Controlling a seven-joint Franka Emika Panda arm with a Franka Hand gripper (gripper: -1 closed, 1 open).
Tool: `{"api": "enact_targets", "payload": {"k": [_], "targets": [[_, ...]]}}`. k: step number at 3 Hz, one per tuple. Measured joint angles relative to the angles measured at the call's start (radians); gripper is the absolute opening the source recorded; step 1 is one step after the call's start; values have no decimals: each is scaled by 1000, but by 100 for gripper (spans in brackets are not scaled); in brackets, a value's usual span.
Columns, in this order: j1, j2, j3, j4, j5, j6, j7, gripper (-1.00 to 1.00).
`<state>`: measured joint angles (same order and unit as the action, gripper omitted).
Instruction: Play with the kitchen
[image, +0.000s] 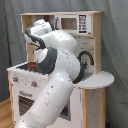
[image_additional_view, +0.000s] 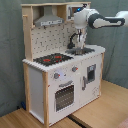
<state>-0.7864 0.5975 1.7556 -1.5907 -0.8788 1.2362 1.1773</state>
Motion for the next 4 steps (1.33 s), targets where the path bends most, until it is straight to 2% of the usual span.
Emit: {"api": "enact_targets", "payload": {"k": [1,2,3,4], "targets": [[-11,74,-1,0,-4,-25,-64,100],[-36,98,-4,0,-13,-25,-170,100],[-34,114,-12,-2,-32,-15,-270,100],[-4,126,-54,-10,-59,47,-323,100]]}}
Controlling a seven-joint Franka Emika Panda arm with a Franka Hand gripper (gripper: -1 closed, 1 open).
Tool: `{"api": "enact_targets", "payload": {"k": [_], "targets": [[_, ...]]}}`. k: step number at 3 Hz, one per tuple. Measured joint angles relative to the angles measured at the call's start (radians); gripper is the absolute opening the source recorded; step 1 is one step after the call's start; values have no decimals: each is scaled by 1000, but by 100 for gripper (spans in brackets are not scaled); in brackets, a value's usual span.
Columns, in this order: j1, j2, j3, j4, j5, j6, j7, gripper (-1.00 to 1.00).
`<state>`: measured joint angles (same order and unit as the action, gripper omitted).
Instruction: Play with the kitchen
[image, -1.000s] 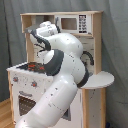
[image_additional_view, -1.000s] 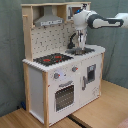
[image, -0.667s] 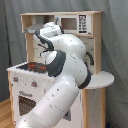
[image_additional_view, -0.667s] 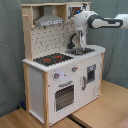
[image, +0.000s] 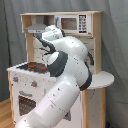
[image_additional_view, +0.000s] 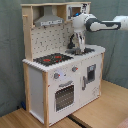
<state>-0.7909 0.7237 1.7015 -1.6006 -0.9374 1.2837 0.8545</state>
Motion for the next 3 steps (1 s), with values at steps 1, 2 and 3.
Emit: {"api": "enact_targets", "payload": {"k": [1,2,3], "targets": [[40,4,-61,-3,-20,65,-39,100],[69,9,-100,-3,-45,120,-106,100],[76,54,-136,-32,-43,163,-125,100]]}}
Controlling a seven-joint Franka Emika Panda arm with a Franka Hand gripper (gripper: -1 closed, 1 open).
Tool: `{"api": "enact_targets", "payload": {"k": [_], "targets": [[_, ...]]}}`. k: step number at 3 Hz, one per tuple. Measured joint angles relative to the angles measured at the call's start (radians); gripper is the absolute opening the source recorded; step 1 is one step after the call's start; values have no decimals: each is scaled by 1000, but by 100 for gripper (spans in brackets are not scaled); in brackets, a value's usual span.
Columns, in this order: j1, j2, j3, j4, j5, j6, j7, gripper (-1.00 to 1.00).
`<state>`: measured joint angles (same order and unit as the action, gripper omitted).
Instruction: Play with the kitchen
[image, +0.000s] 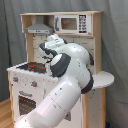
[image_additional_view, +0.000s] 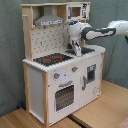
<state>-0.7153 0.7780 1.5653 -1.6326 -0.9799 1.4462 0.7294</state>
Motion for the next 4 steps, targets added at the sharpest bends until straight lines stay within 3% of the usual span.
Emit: {"api": "enact_targets", "payload": {"k": [1,3,4], "targets": [[1,1,1,-1,0,1,1,-100],[-76,10,186,-9,7,-112,65,-100],[-93,10,279,-9,6,-140,101,-100]]}}
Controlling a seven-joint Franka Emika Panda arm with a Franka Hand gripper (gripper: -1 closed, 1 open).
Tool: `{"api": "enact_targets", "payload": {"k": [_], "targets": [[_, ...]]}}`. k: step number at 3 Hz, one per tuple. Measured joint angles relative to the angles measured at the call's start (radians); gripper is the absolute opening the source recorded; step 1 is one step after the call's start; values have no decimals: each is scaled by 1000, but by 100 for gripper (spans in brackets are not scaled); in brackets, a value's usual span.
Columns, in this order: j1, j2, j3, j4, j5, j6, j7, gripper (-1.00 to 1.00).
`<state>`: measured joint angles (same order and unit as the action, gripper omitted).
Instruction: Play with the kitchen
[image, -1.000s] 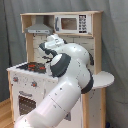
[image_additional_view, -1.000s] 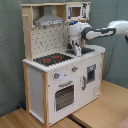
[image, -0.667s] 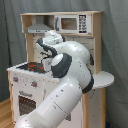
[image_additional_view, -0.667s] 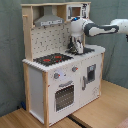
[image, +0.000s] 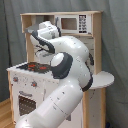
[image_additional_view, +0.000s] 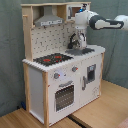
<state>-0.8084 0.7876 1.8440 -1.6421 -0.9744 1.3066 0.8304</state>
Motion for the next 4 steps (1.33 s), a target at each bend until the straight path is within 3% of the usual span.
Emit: {"api": "enact_targets", "payload": {"k": [1,2,4], "targets": [[26,-4,89,0,-2,0,45,-100],[121,-4,100,2,-15,35,87,-100],[282,-4,29,14,-43,163,99,-100]]}}
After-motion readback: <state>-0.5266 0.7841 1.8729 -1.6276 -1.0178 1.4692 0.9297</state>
